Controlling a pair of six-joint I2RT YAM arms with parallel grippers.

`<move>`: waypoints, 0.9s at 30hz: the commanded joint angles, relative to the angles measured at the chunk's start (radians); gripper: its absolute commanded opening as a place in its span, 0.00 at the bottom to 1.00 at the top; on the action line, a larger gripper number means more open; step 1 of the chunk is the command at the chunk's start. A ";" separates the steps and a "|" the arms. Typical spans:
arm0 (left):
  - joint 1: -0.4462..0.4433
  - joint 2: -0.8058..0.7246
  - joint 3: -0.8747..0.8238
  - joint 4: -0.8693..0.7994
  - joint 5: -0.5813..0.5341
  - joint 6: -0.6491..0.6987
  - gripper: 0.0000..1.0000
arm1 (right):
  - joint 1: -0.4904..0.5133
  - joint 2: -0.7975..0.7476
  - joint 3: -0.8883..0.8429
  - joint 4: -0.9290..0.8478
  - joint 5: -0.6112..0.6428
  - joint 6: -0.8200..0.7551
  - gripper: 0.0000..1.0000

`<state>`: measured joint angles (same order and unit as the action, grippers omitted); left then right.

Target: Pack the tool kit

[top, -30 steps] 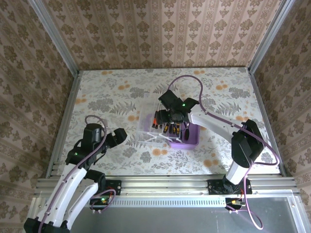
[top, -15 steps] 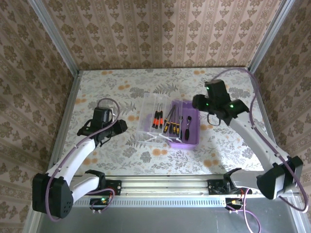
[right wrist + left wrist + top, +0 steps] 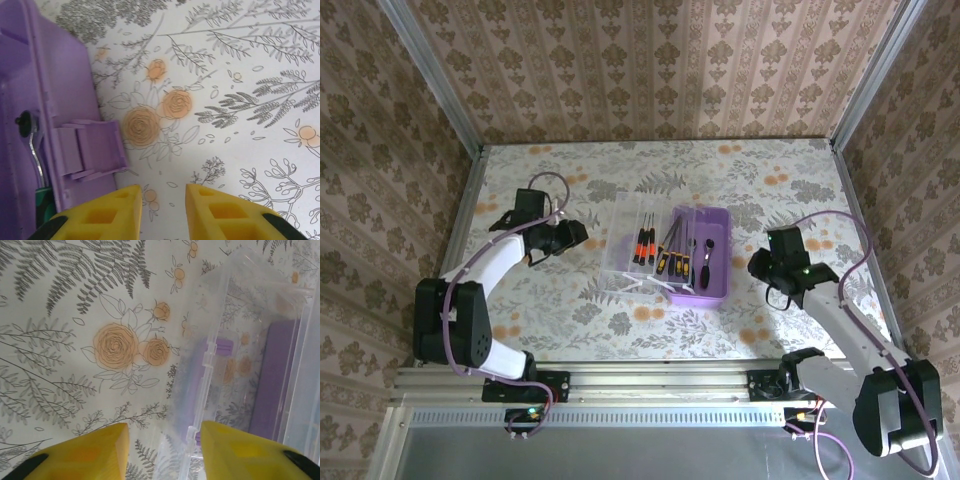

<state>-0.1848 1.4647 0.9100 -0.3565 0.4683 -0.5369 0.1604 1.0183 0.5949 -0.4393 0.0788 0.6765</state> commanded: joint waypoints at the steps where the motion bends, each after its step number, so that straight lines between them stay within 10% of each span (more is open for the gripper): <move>1: -0.017 0.000 0.013 0.035 0.066 0.015 0.46 | -0.027 0.041 -0.022 0.087 -0.039 0.029 0.33; 27: -0.148 0.180 -0.057 0.174 0.058 0.067 0.11 | -0.053 0.242 -0.012 0.225 -0.319 -0.009 0.31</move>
<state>-0.3214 1.6424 0.8688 -0.1783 0.5625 -0.4934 0.1135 1.2488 0.5823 -0.2302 -0.2184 0.6804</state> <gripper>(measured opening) 0.133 0.310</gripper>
